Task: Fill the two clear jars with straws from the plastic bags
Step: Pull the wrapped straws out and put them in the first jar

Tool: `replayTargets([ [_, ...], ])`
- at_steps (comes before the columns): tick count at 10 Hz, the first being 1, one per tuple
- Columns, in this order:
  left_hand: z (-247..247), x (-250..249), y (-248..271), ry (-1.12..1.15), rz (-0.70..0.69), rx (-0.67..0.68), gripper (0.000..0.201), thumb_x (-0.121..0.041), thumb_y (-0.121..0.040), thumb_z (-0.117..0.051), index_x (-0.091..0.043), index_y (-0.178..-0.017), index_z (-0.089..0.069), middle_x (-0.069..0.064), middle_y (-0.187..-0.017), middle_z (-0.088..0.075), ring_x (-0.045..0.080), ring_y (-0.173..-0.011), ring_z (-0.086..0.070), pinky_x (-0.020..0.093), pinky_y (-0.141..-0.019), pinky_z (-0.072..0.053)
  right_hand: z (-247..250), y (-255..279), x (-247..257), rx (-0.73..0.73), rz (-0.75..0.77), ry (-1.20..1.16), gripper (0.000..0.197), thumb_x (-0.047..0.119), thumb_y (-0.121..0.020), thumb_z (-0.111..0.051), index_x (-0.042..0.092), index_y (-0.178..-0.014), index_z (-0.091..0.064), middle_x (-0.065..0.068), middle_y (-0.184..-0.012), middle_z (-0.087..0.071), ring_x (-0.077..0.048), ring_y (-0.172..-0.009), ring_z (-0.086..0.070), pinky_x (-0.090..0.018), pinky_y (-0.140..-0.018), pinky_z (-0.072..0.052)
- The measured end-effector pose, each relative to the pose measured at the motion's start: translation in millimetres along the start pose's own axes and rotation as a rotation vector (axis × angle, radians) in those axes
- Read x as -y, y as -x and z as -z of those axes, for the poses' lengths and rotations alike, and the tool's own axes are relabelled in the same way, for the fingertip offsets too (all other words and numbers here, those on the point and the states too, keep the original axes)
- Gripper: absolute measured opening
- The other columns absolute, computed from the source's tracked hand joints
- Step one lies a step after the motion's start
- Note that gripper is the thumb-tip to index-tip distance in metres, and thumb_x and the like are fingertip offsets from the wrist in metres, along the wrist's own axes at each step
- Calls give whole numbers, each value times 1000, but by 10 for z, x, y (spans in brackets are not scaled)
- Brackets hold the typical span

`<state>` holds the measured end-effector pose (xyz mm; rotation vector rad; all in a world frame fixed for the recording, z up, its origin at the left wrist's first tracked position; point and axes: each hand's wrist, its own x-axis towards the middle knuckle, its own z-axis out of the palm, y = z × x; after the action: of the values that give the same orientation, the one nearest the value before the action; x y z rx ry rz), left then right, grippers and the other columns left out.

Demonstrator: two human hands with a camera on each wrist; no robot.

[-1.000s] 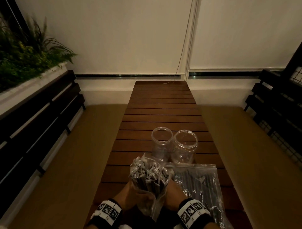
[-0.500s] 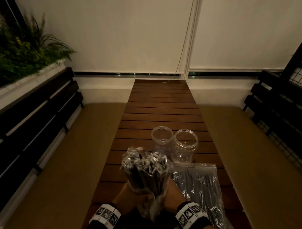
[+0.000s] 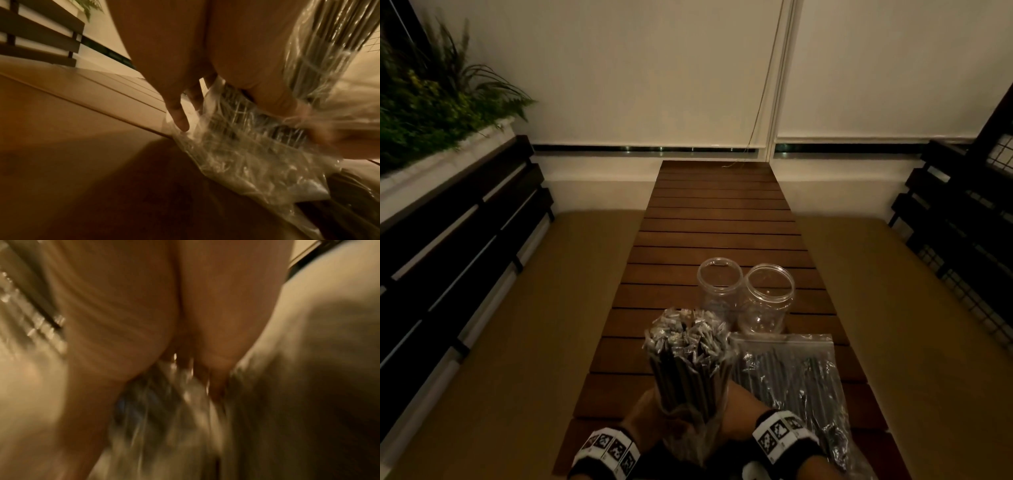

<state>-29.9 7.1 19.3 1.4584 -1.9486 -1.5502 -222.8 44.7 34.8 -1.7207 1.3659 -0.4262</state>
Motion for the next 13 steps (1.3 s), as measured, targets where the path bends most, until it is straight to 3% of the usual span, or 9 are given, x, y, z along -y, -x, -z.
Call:
replayTargets([
  [1,-32,149,-110,-9,32,-19,33,-3,-84,-70,-32,-91,-56,-11,-92,-61,-1,-76,-63,9,-68,-50,176,127,145,52,-13,-94,18,30,-82,-77,42,-85,-64,27,-79,-60,15,-76,-57,-12,-75,-48],
  [2,-13,201,-121,-180,-52,-89,23,11,-88,-58,-12,-88,-63,11,-92,-65,13,-75,-70,24,-66,-57,304,210,107,-38,-12,-197,73,26,-70,-92,31,-128,-49,26,-115,-60,12,-113,-58,-4,-89,-46],
  [4,-50,236,-92,-107,-8,40,71,-41,-32,-95,-28,-94,-63,-2,-98,-67,19,-98,-65,39,-93,-55,363,64,273,-273,46,-286,89,43,-54,-95,26,-131,-55,14,-125,-67,1,-119,-61,-25,-98,-52],
  [5,-27,234,-112,-126,-126,-26,63,-42,-49,-90,-39,-105,-62,-9,-105,-67,0,-98,-65,33,-90,-57,304,-22,243,-339,17,-306,98,53,-54,-94,27,-138,-50,15,-126,-67,2,-119,-61,-29,-103,-51],
  [7,397,-45,214,-144,-221,17,87,-53,-51,-86,-61,-126,-41,-31,-133,-48,-8,-125,-45,26,-105,-45,295,14,163,-320,-11,-393,84,47,-59,-94,21,-129,-56,7,-120,-71,-5,-112,-67,-36,-97,-57],
  [8,551,-303,396,-28,-231,-54,132,-70,-38,-81,-46,-147,-10,-35,-143,-21,-6,-133,-25,33,-113,-23,298,-13,157,-283,-19,-375,78,50,-58,-93,21,-123,-61,4,-116,-73,-11,-110,-69,-44,-95,-58],
  [10,357,-439,139,229,-246,-33,99,-54,-39,-93,-22,-125,-55,-6,-121,-68,2,-117,-60,42,-104,-49,173,-58,238,-221,26,-221,80,33,-59,-91,39,-129,-53,12,-123,-65,-1,-117,-61,-37,-98,-55],
  [12,318,-489,-60,197,-313,-41,88,-31,-58,-93,-20,-134,-49,1,-133,-61,18,-126,-56,49,-105,-46,291,-74,180,-284,-35,-219,75,43,-53,-88,27,-122,-64,11,-111,-71,-5,-107,-67,-30,-92,-57],
  [13,158,-405,-103,-5,-264,-4,79,-55,-47,-87,-40,-118,-57,-13,-122,-62,-3,-115,-57,39,-103,-48,183,-28,76,-233,-110,-108,56,33,-64,-87,20,-115,-67,18,-93,-67,-2,-94,-65,-29,-88,-58],
])
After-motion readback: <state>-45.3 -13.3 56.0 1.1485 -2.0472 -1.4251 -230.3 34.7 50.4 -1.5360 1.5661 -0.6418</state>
